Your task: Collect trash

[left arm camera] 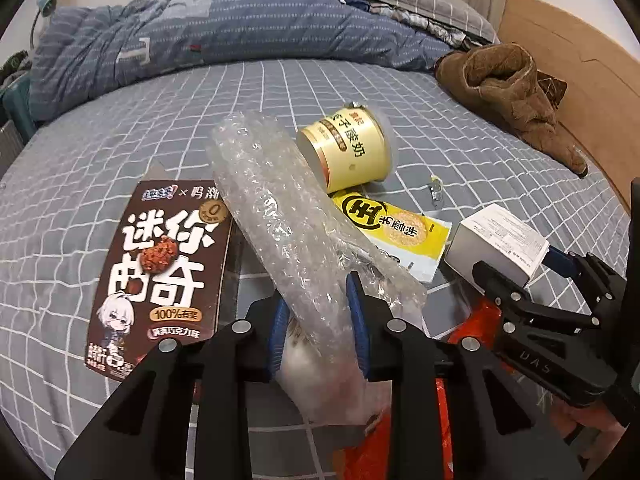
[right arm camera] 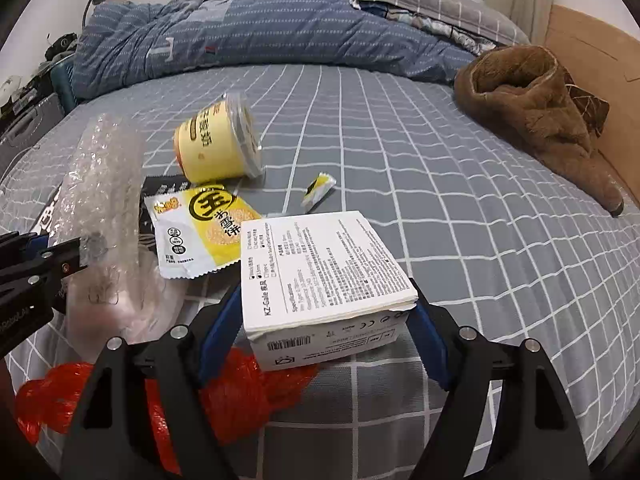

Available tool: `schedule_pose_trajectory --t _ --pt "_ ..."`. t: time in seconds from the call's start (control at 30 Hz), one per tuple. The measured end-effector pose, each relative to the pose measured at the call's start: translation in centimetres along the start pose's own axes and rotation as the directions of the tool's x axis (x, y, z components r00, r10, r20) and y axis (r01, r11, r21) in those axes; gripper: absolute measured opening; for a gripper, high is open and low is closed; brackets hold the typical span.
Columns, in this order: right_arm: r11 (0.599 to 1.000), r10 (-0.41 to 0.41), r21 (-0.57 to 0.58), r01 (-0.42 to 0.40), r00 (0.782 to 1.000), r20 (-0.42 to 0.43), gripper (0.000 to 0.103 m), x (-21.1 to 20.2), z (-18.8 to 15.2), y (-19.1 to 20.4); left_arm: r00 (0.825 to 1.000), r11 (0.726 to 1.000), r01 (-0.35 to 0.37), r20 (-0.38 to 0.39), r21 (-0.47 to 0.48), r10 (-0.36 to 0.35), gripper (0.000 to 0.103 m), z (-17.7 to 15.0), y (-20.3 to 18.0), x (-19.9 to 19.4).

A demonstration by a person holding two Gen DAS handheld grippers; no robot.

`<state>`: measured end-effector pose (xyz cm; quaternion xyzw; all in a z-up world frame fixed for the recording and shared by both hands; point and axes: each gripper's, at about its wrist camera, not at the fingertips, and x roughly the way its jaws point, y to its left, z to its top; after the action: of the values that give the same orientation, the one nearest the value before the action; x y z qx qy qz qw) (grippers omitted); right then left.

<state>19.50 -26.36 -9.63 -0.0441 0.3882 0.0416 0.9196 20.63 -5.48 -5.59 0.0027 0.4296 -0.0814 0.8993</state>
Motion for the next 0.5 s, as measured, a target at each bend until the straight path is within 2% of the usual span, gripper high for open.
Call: schedule_pose_trajectory --t 0.23,0.5 --pt "1.0 -0.015 0.022 0.014 0.999 0.048 0.071 -2.2 0.4 -0.5 0.999 1.0 -0.021 0.047 0.017 0.02 0.026 -0.2 -0.1 -2.2" --pt "1.0 -0.023 0.018 0.022 0.998 0.05 0.071 -3.2 -0.4 -0.4 0.997 0.999 -0.039 0.063 0.008 0.039 0.025 -1.0 0.2 -3.9"
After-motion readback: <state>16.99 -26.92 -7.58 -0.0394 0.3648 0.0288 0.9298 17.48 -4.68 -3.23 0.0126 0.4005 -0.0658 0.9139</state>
